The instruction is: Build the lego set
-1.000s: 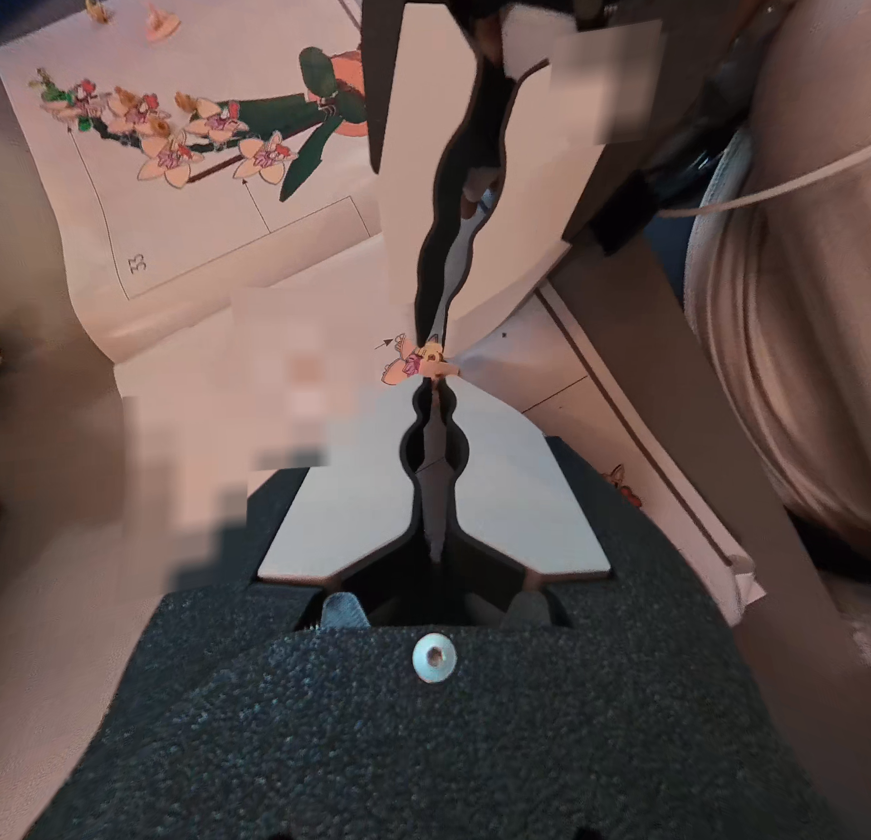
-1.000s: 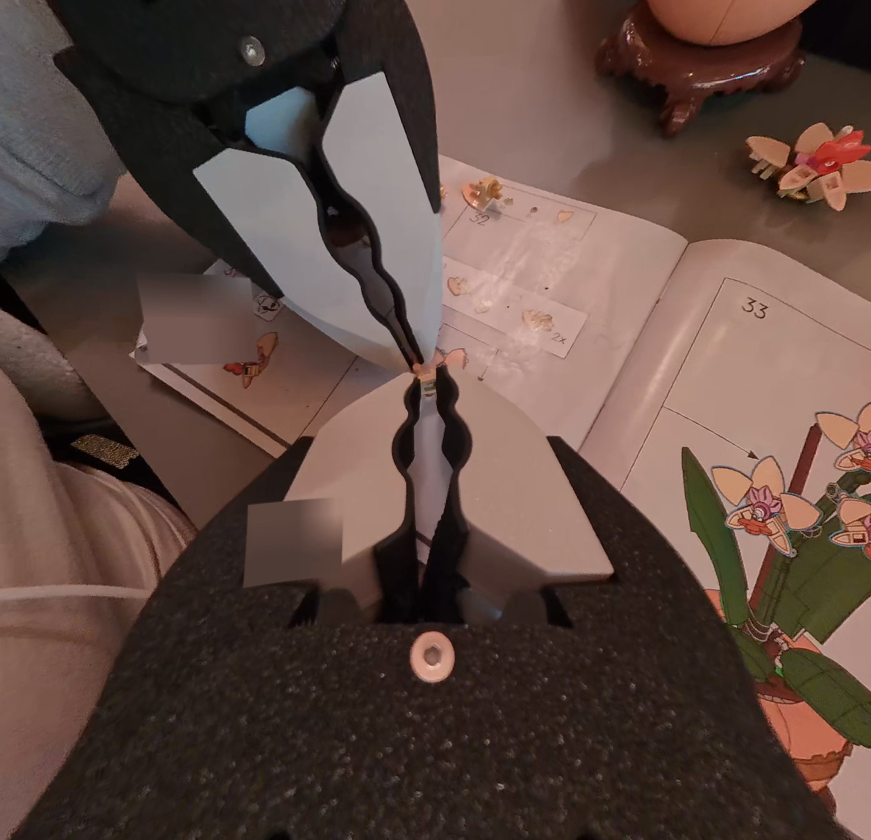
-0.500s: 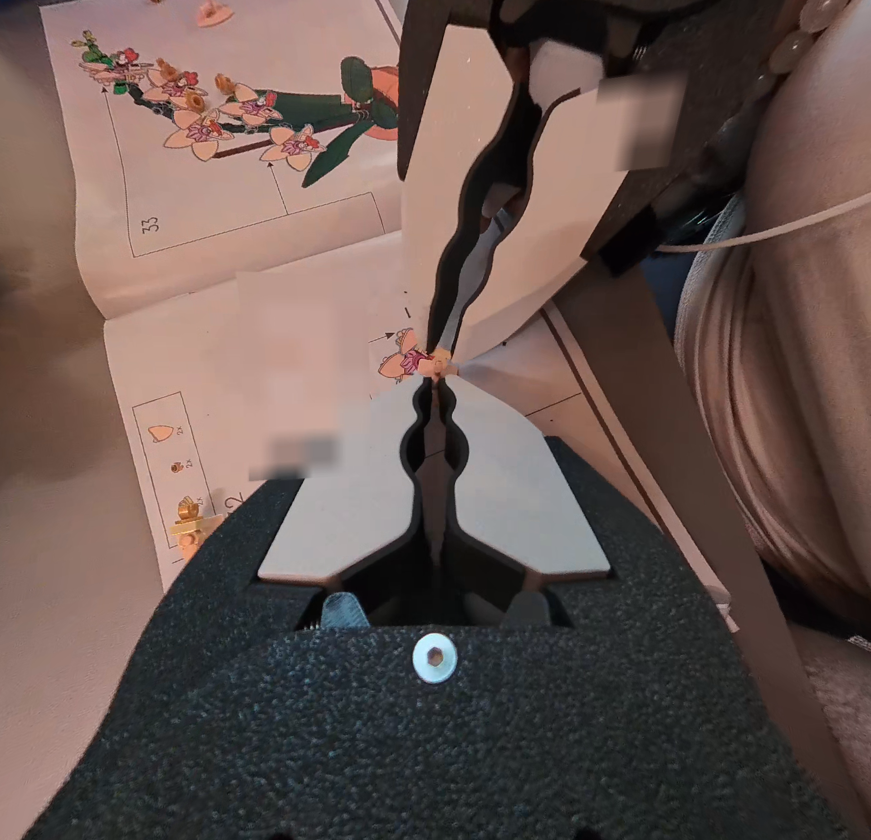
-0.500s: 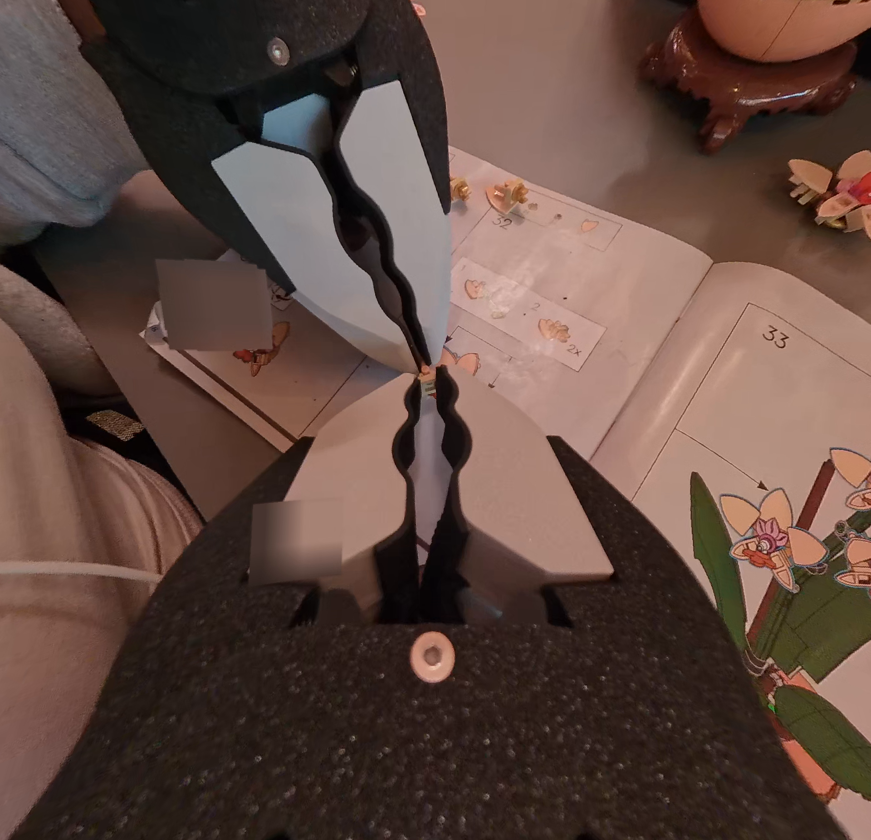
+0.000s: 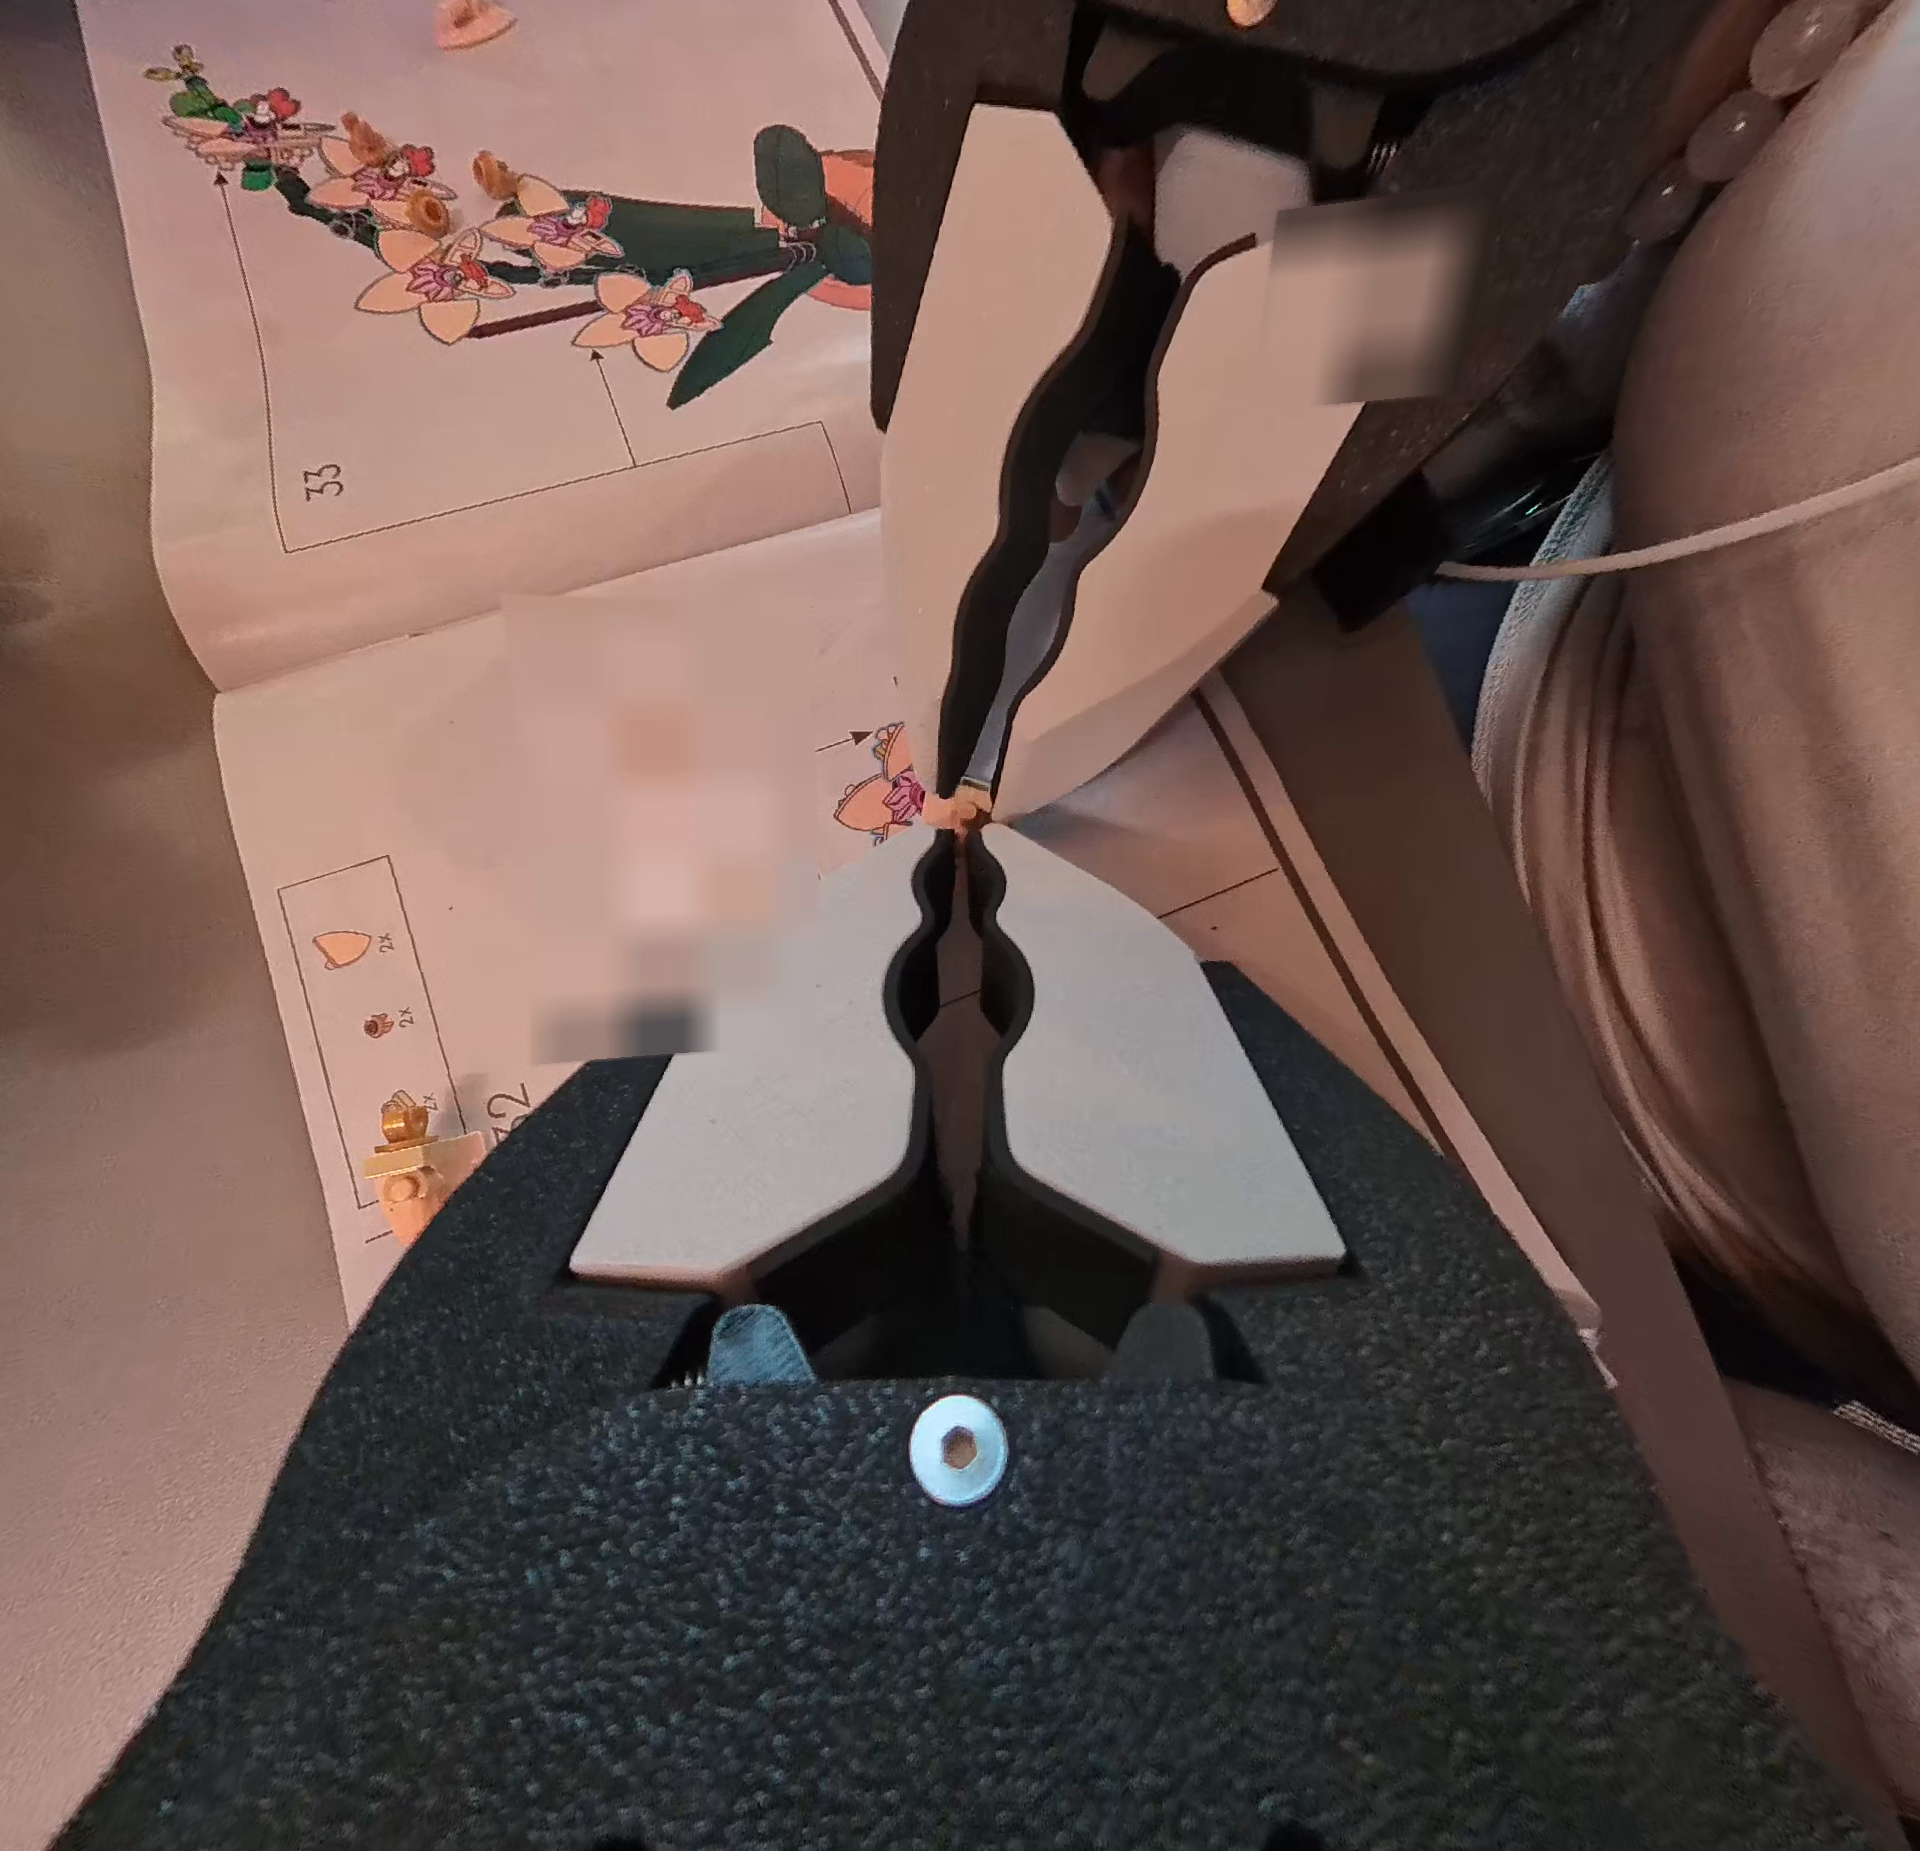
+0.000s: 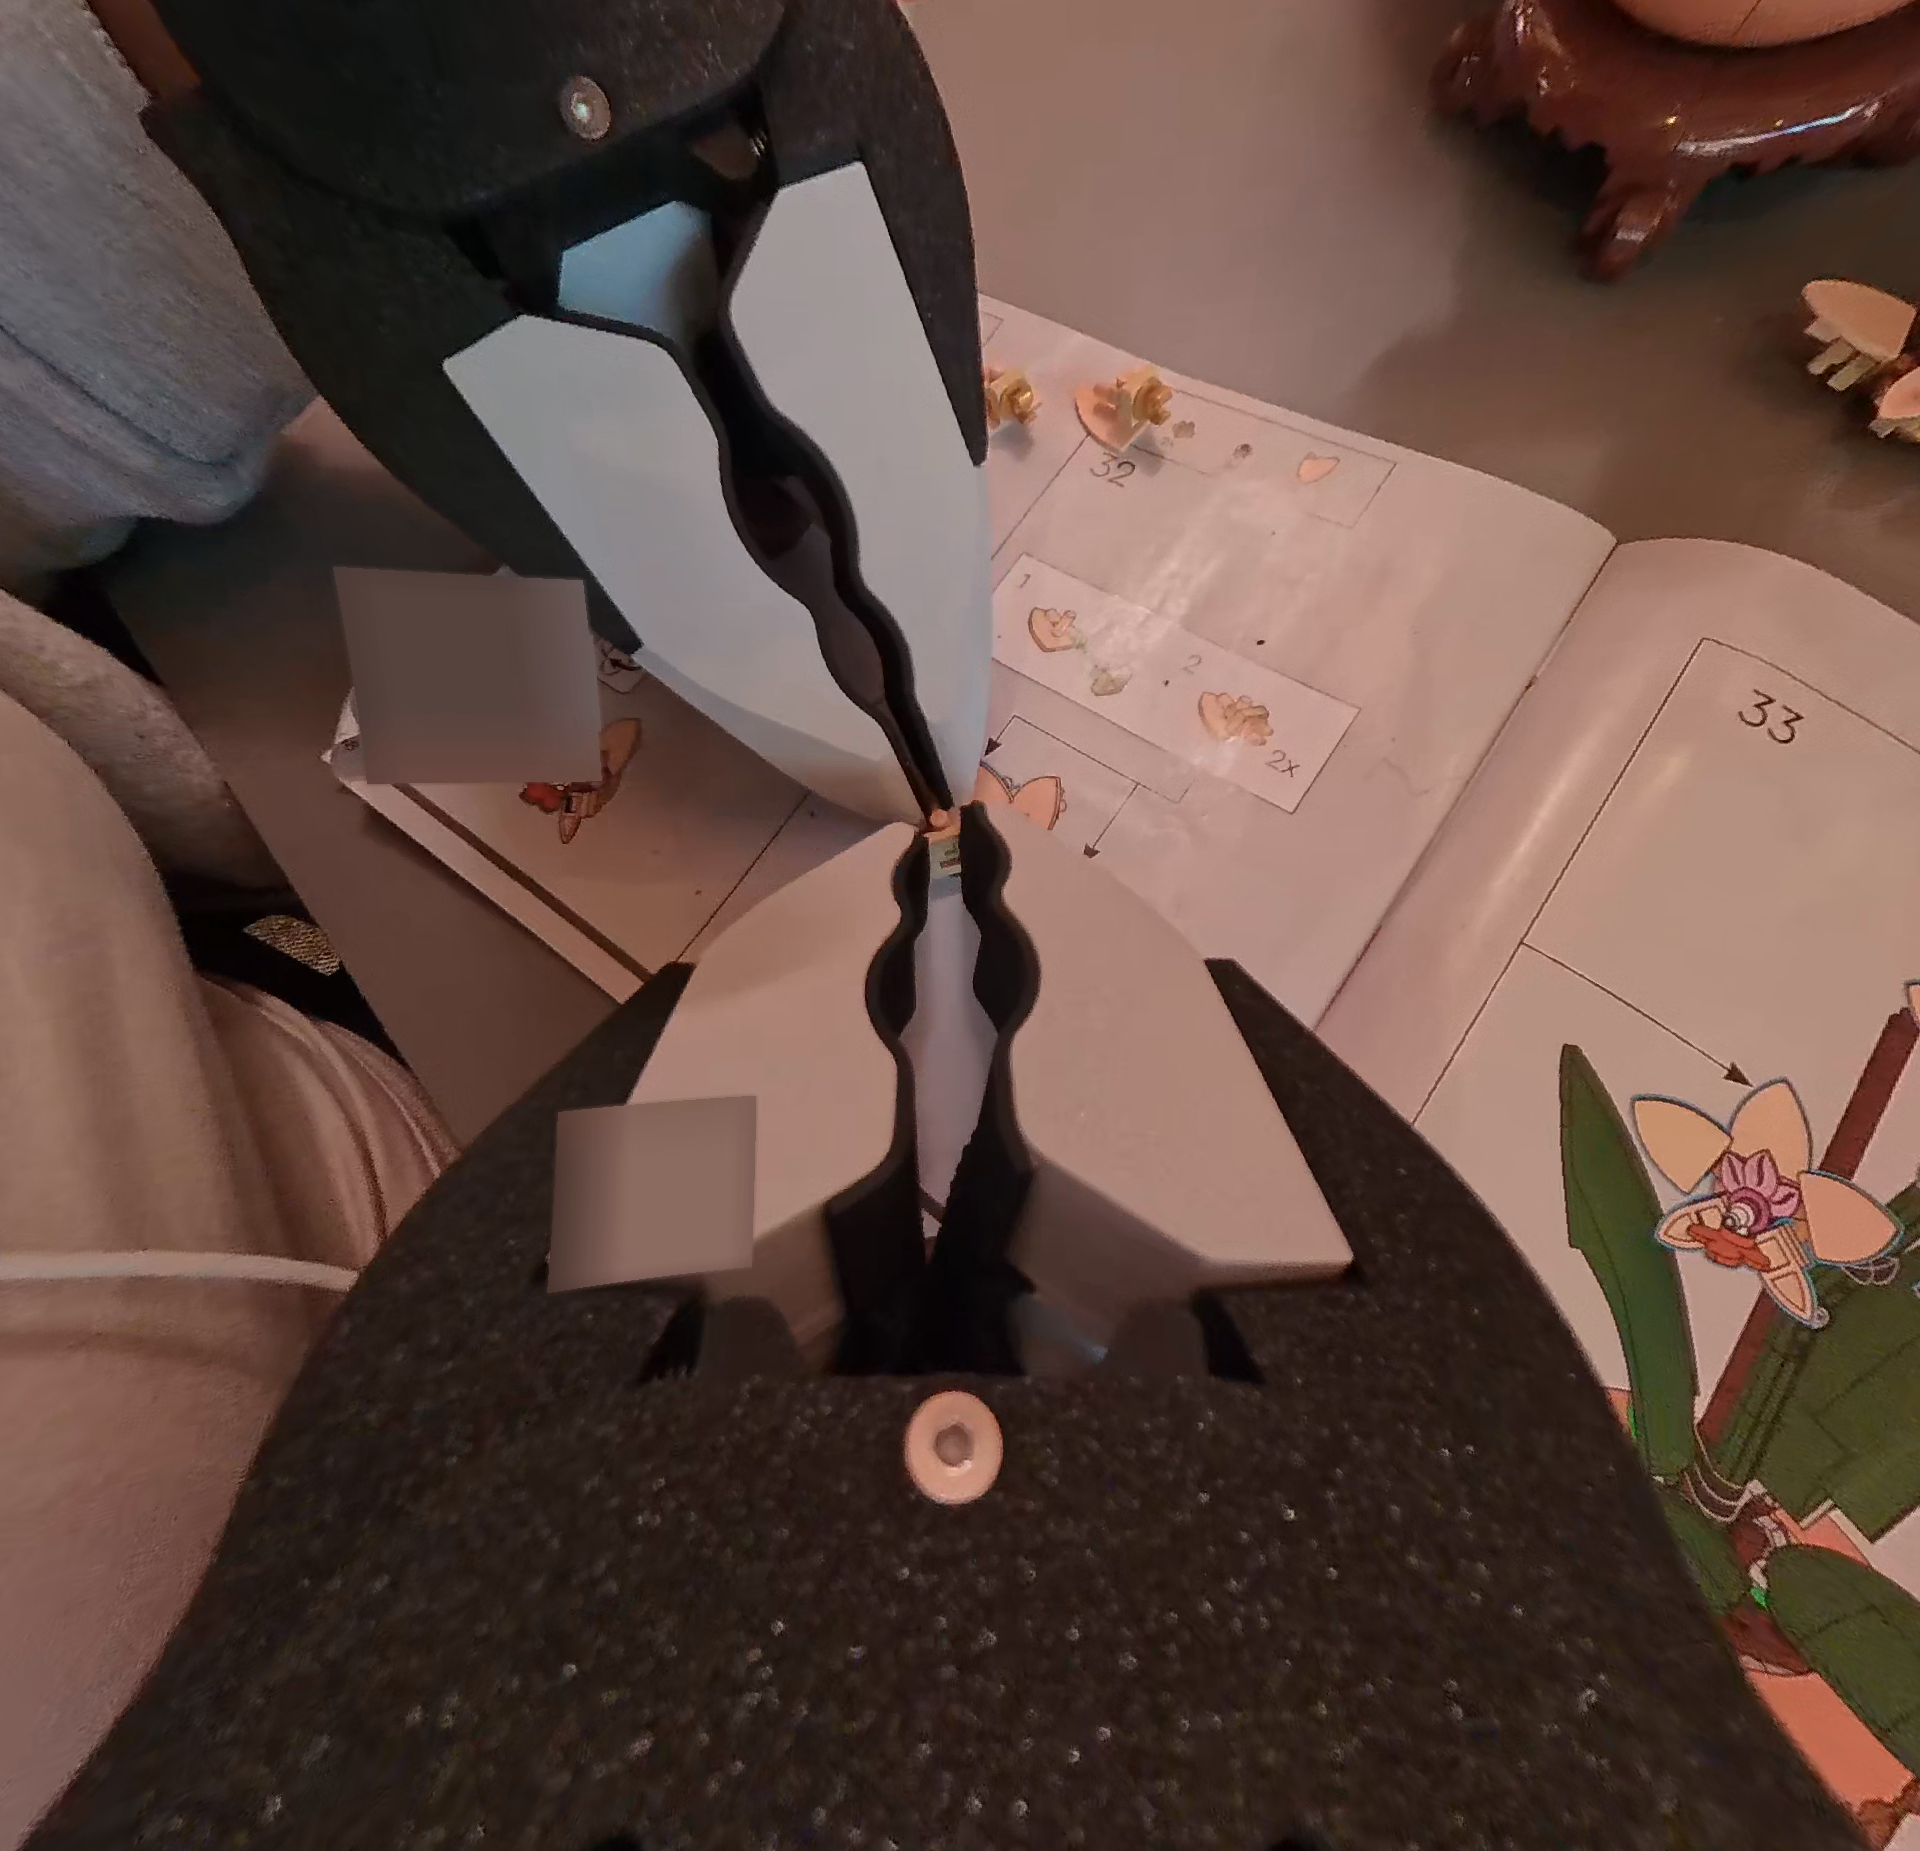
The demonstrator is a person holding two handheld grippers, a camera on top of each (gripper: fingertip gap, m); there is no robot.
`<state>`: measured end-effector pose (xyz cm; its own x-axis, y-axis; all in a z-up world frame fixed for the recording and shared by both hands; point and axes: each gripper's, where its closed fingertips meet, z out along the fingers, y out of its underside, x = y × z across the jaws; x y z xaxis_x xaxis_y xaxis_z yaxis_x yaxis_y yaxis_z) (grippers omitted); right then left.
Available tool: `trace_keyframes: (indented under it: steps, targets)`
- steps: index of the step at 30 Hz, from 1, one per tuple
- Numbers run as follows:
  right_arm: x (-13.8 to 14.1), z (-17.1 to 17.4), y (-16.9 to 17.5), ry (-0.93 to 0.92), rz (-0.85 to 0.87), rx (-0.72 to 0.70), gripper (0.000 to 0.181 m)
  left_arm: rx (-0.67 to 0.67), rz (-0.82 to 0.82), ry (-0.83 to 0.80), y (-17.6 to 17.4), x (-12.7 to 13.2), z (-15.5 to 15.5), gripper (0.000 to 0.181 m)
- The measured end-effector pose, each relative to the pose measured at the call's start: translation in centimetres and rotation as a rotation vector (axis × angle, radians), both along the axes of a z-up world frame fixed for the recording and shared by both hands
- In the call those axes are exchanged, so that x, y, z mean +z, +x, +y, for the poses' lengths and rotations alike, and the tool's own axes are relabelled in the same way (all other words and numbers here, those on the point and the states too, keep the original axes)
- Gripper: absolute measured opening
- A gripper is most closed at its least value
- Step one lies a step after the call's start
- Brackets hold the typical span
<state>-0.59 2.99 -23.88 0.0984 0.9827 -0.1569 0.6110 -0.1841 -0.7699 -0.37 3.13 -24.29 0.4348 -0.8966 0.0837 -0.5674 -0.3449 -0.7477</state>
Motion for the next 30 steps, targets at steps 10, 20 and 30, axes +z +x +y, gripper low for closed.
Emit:
trace_keyframes:
  steps: [10, 20, 30]
  targets:
    - [1.2, 0.2, 0.1, -0.030, 0.085, -0.006, 0.006, 0.001, -0.018, -0.038, 0.0, 0.0, 0.0, 0.002]
    - [0.7, 0.0, -0.1, -0.042, 0.052, -0.004, 0.006, 0.002, -0.026, -0.053, 0.0, 0.0, 0.0, 0.002]
    - [0.7, 0.1, 0.1, -0.036, 0.053, -0.020, 0.006, 0.002, -0.030, -0.060, 0.0, 0.0, 0.0, 0.002]
